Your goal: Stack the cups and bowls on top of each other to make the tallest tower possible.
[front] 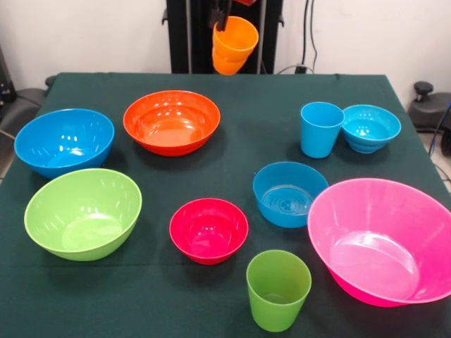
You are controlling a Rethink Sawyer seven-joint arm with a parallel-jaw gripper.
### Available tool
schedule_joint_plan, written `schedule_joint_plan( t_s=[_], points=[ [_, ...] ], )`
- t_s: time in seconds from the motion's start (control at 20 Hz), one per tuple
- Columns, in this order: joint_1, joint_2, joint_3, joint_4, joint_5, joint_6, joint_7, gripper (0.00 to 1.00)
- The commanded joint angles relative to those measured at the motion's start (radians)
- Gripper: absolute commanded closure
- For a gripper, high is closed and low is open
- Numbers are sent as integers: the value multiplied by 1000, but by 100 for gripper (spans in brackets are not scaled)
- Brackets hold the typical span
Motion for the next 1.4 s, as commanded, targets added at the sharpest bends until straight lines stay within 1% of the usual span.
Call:
schedule_joint_plan(
  t_s=[0.05, 0.35, 0.65, 0.95, 1.4],
  points=[
    [-46, 58, 122, 58, -119, -110, -61, 100],
    [-87, 79, 139, 77, -168, -180, -31, 100],
    [-121, 94, 159, 105, -194, -244, -2, 100],
    [-161, 115, 171, 118, -228, -299, 5, 100],
    [-196, 181, 175, 112, -277, -401, 38, 100]
  ],
)
